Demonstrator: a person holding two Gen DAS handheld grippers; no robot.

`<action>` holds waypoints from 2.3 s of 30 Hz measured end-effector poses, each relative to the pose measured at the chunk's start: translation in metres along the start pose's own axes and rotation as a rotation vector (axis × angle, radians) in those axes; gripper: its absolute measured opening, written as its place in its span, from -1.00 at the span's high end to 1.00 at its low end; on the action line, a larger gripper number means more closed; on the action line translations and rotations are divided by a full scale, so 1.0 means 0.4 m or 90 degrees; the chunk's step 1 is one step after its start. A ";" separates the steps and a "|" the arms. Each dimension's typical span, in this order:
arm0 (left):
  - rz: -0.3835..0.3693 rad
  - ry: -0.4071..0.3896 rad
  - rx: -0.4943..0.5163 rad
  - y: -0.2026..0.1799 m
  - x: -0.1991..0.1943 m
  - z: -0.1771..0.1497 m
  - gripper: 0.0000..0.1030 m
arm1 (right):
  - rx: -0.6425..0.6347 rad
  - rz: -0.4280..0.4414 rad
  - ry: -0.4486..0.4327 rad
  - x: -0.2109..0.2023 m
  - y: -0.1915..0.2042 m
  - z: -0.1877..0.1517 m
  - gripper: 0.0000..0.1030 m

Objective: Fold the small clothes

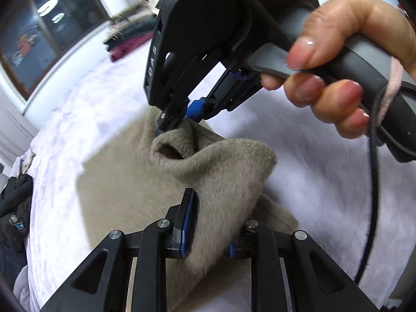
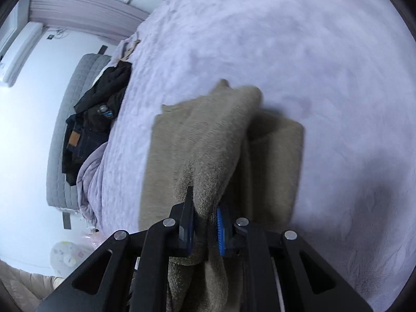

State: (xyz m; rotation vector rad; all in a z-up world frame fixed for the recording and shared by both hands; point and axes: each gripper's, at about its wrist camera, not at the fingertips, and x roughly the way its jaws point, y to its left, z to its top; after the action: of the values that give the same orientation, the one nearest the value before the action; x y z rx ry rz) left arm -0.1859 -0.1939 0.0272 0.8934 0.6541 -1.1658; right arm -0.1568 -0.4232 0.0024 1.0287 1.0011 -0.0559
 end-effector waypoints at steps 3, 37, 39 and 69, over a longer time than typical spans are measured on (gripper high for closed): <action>-0.002 0.012 0.004 -0.014 0.001 -0.021 0.30 | 0.039 0.005 -0.008 0.037 -0.066 -0.023 0.68; 0.150 0.124 -0.323 0.290 -0.076 -0.352 -0.54 | 0.222 0.146 -0.096 0.074 0.032 -0.414 0.83; 0.128 0.140 -0.333 0.308 -0.056 -0.372 -0.54 | 0.248 0.107 -0.078 0.103 -0.003 -0.450 0.83; 0.004 0.105 -0.411 0.406 0.057 -0.144 -0.54 | 0.027 -0.060 -0.135 0.028 0.057 -0.090 0.74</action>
State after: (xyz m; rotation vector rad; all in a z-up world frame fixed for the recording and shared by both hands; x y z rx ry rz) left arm -0.0231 -0.1338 0.0194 0.4394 1.0825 -0.7967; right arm -0.1636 -0.3799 0.0053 0.9918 0.8571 -0.2590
